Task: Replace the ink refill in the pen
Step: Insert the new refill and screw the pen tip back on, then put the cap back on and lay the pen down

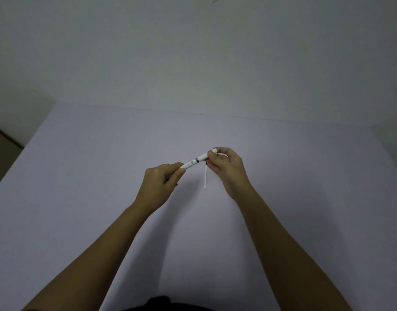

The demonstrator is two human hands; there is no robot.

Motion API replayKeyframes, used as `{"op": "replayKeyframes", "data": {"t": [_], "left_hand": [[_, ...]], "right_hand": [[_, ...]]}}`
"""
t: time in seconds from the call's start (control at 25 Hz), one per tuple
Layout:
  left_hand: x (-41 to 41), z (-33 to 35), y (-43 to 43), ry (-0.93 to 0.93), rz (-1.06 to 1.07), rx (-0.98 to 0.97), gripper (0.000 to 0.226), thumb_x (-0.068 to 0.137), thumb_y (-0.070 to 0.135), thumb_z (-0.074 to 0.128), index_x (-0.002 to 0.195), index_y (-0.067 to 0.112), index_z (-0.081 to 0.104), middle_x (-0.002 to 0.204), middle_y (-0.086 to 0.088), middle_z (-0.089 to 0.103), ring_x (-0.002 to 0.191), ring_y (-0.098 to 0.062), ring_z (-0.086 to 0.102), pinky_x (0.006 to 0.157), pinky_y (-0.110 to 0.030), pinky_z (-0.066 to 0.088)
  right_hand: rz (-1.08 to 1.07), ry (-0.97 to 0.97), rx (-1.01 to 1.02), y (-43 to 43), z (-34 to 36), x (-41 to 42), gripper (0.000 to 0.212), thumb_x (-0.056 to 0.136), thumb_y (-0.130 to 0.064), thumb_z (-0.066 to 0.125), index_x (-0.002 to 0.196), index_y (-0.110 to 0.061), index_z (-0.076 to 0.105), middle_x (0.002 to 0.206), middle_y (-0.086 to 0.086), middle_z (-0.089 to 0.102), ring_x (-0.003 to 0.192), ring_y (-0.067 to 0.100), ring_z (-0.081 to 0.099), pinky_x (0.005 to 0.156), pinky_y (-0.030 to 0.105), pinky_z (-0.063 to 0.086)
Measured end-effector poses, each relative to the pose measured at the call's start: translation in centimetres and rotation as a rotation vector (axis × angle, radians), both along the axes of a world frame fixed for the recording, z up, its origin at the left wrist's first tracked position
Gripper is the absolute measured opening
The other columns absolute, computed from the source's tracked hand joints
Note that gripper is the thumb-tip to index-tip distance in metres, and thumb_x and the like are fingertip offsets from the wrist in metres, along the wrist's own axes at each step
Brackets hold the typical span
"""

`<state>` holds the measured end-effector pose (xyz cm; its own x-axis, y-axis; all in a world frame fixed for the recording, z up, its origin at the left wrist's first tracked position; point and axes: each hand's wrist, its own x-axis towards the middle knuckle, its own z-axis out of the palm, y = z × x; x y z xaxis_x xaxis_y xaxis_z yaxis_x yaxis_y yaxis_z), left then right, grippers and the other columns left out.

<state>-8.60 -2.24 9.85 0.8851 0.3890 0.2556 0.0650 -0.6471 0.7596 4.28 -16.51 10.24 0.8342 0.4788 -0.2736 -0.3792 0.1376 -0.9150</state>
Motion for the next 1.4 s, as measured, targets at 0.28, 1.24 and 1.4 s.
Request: {"op": "replayKeyframes", "data": {"t": [0.28, 1.24, 1.4], "left_hand": [[0.8, 0.4, -0.3, 0.076, -0.008, 0.224, 0.026, 0.093, 0.027, 0.052, 0.081, 0.007, 0.065, 0.057, -0.011, 0.059, 0.054, -0.028, 0.056, 0.052, -0.039, 0.045], [7.7, -12.4, -1.8, 0.478, 0.197, 0.1, 0.029, 0.096, 0.017, 0.045, 0.086, -0.006, 0.061, 0.083, -0.025, 0.064, 0.072, -0.034, 0.058, 0.061, -0.037, 0.041], [7.6, -12.6, -1.8, 0.464, 0.217, 0.084, 0.028, 0.096, 0.017, 0.046, 0.092, -0.007, 0.061, 0.09, -0.025, 0.064, 0.073, -0.035, 0.06, 0.064, -0.039, 0.047]], "right_hand": [[0.064, -0.116, -0.124, 0.8, 0.8, 1.3, 0.016, 0.082, -0.018, 0.069, 0.095, -0.014, 0.061, 0.087, 0.007, 0.072, 0.084, 0.015, 0.072, 0.071, 0.019, 0.056], [0.402, -0.704, -1.239, -1.2, -16.6, 1.6, 0.059, 0.1, -0.034, 0.023, 0.148, -0.009, -0.001, 0.16, 0.008, -0.005, 0.147, 0.021, -0.005, 0.119, 0.039, -0.002], [0.388, -0.747, -1.276, -1.2, -17.2, 1.6, 0.06, 0.099, -0.034, 0.024, 0.147, -0.008, 0.0, 0.159, 0.009, -0.003, 0.147, 0.022, -0.003, 0.118, 0.038, -0.001]]}}
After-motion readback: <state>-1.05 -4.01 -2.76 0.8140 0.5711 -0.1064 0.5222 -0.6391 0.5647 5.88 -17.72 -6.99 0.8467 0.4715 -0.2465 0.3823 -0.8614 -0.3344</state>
